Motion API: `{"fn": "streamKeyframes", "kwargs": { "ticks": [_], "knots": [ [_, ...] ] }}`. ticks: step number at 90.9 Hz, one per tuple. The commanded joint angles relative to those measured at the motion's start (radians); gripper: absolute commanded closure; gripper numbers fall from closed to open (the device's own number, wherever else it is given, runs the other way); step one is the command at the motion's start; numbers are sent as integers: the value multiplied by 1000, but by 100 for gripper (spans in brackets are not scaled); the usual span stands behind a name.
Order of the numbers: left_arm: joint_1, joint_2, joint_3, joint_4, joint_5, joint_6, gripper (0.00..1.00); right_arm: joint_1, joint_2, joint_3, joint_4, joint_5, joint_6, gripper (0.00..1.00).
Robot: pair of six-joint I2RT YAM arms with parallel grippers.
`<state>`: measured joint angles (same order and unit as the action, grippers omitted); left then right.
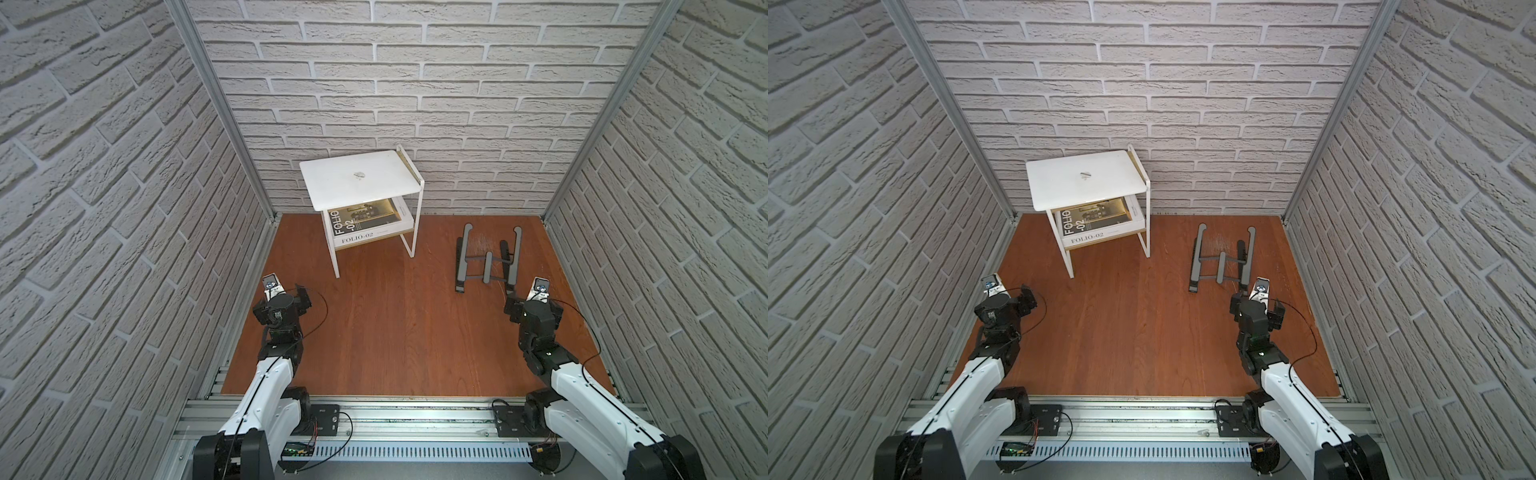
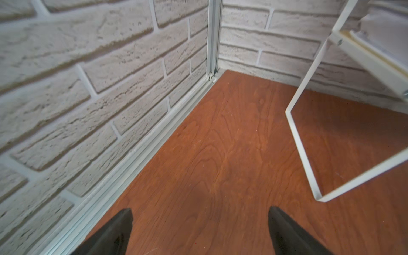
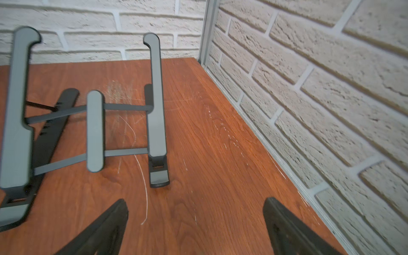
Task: Close the laptop lid and set it aside
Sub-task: Reset both arms
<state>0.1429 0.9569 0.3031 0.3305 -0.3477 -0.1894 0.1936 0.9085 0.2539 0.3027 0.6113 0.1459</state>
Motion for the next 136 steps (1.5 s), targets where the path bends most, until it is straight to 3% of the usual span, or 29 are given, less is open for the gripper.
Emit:
{"fn": "streamKeyframes", "kwargs": {
  "ticks": [1, 23, 34, 47, 62, 76, 89, 98, 113, 126, 136],
  "knots": [
    [27, 73, 59, 100, 69, -23, 2, -56, 95, 23, 133, -80, 42, 2],
    [59, 284, 121, 206, 135, -30, 2, -105, 307, 114, 237, -227, -31, 2],
    [107, 387, 173, 239, 302, -76, 2, -147, 389, 141, 266, -282, -18, 2],
    [118, 481, 239, 181, 379, -56, 1, -164, 441, 124, 404, -325, 4, 2],
    [119, 513, 178, 295, 400, -58, 2, -165, 500, 147, 430, -365, -13, 2],
    [71, 486, 122, 376, 345, -14, 2, -162, 508, 135, 462, -379, -25, 1],
    [-73, 560, 128, 451, 196, 113, 2, -154, 583, 145, 513, -395, -42, 1],
    [-94, 566, 71, 554, 111, 100, 2, -140, 608, 166, 499, -433, -78, 0],
    [-79, 589, 79, 549, 145, 100, 2, -127, 619, 144, 547, -444, -98, 1],
    [-76, 588, 80, 550, 152, 97, 2, -107, 622, 127, 586, -331, -76, 1],
    [-72, 590, 80, 550, 162, 95, 2, -106, 626, 137, 571, -313, -67, 1]
  ]
}}
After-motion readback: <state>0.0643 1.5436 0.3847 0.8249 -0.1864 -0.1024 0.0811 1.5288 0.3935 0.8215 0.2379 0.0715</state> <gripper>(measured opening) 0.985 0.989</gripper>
